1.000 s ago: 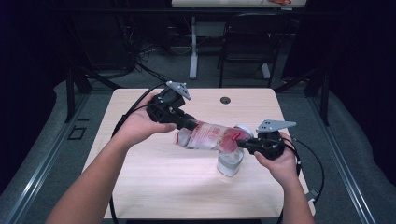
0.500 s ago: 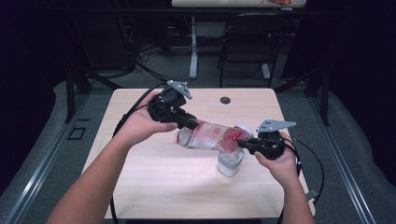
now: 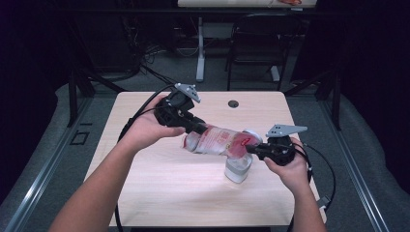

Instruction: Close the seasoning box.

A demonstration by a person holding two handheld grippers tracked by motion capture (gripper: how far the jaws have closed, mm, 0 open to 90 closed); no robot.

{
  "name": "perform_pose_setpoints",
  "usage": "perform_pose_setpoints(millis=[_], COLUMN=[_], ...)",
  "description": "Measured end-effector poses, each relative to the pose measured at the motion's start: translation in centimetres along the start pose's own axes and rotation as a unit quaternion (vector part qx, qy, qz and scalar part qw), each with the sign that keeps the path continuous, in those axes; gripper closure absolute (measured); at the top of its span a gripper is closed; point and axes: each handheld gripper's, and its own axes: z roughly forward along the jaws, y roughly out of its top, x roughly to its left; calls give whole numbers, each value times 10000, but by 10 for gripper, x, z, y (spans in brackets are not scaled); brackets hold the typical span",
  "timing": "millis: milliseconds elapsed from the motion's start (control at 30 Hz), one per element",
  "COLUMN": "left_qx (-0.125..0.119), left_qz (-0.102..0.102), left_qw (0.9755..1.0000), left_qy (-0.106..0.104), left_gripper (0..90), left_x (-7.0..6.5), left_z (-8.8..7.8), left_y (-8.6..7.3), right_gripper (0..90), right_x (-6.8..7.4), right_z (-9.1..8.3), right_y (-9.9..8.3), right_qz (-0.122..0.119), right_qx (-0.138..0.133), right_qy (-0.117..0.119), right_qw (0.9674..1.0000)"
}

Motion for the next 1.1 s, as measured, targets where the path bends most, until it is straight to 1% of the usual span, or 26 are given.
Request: perform_pose_setpoints(millis=[100,200,367,433,667,767,800,867,900,933,1000,1100], left_qx=[-14,-27,-38,-62,-37,-51,-43,-46,-50,-62,-51,-43], left_qz=[13,-1,1,-3,32,36,37,42,42,38,16,26], left_qw=[10000,10000,10000,10000,10000,10000,10000,10000,10000,10000,10000,10000], left_qy=[-6,-22,-48,-28,-8,-47,-53,-46,2,6,-32,-29], left_gripper=[757,758,758,758,758,758,757,758,758,757,757,758], left_x=[-1,-1,-1,-1,-1,-2,-2,-2,-3,-3,-2,-1], left_z=[0,0,-1,-2,-4,-4,-4,-4,-4,-4,-5,-6], left_y=[1,1,2,2,3,3,3,3,3,3,3,2], right_gripper=[856,857,856,857,856,856,857,856,856,856,857,856], right_x=[1,0,2,3,4,4,3,3,3,3,3,3], right_z=[-2,-3,-3,-3,-2,-2,0,0,0,1,1,0], right_y=[0,0,0,0,0,0,0,0,0,0,0,1], right_qz=[-40,0,-33,-53,-41,-33,4,1,-10,-14,-24,-21], right_qx=[30,-7,38,55,18,13,5,13,20,19,20,0], right_qy=[-39,18,17,17,39,56,85,83,80,77,78,75], right_qw=[10000,10000,10000,10000,10000,10000,10000,10000,10000,10000,10000,10000])
